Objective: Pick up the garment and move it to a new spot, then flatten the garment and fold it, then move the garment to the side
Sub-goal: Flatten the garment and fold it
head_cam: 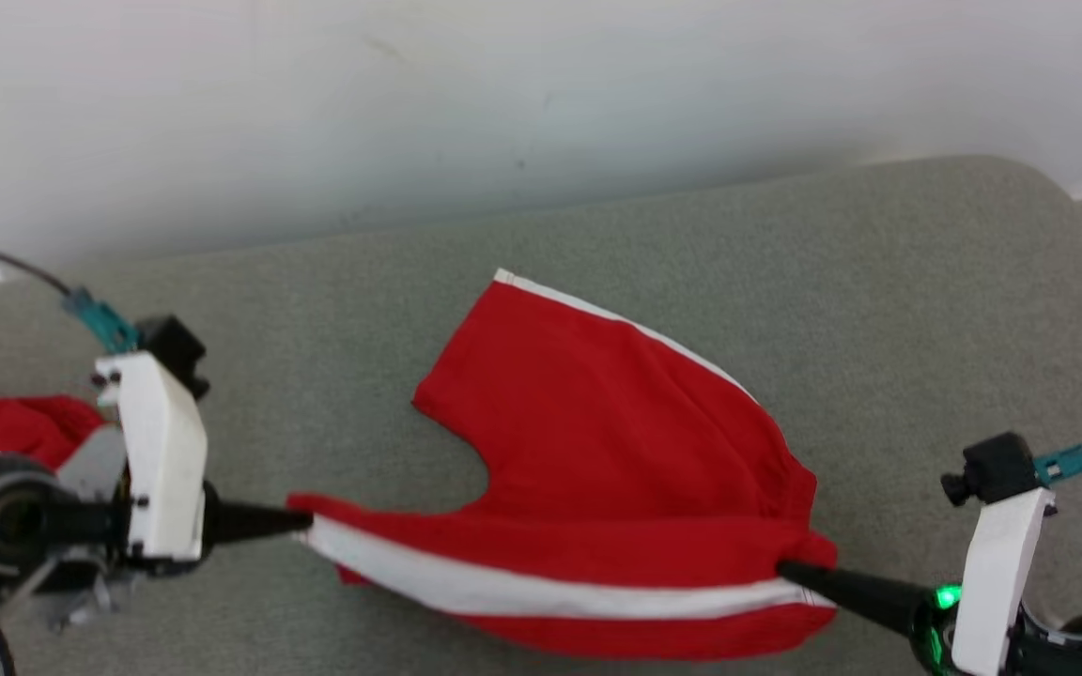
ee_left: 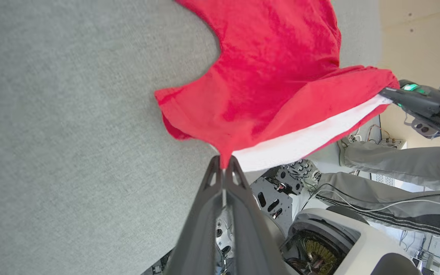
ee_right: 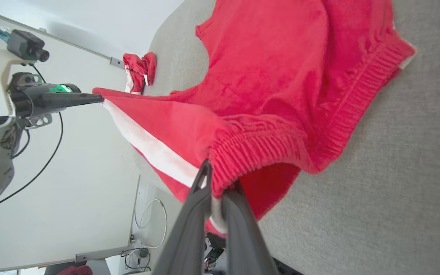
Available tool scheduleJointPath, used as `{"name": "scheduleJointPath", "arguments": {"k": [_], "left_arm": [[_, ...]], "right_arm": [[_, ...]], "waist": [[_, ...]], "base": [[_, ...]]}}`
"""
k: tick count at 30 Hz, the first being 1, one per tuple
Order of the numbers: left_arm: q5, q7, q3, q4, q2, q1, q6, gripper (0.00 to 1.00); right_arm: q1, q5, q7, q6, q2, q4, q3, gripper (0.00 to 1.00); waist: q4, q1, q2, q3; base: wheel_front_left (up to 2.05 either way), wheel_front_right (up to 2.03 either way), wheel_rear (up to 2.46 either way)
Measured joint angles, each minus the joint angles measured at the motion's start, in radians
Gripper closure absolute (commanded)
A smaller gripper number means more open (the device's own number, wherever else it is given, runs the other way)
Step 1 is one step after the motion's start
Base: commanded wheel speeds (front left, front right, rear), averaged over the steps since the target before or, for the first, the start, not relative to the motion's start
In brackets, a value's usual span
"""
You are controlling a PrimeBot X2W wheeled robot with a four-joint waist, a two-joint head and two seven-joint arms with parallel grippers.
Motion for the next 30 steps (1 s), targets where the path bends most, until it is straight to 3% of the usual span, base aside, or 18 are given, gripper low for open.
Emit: {"name": "scheduleJointPath", "arguments": {"k": [13, 30], "left_arm": [[0.1, 0.062, 0.058, 0.219, -0.113, -0.307, 0.012, 1.0], [0.214, 0.018, 0.081, 0.391, -0.202, -0.525, -0.031, 1.0]], "right_arm": [[-0.018, 0.047, -0.036, 0.0, 0.118, 0.091, -0.216, 1.0], [0.001, -0.06, -0.021, 0.0, 0.311, 0.123, -0.429, 1.0]], "waist": [[-0.061, 0.0003, 0.0, 0.188], [-0.195, 0.0004, 0.0, 0.372]], "base": [[0.0, 0.0, 0.0], [0.0, 0.0, 0.0]]}}
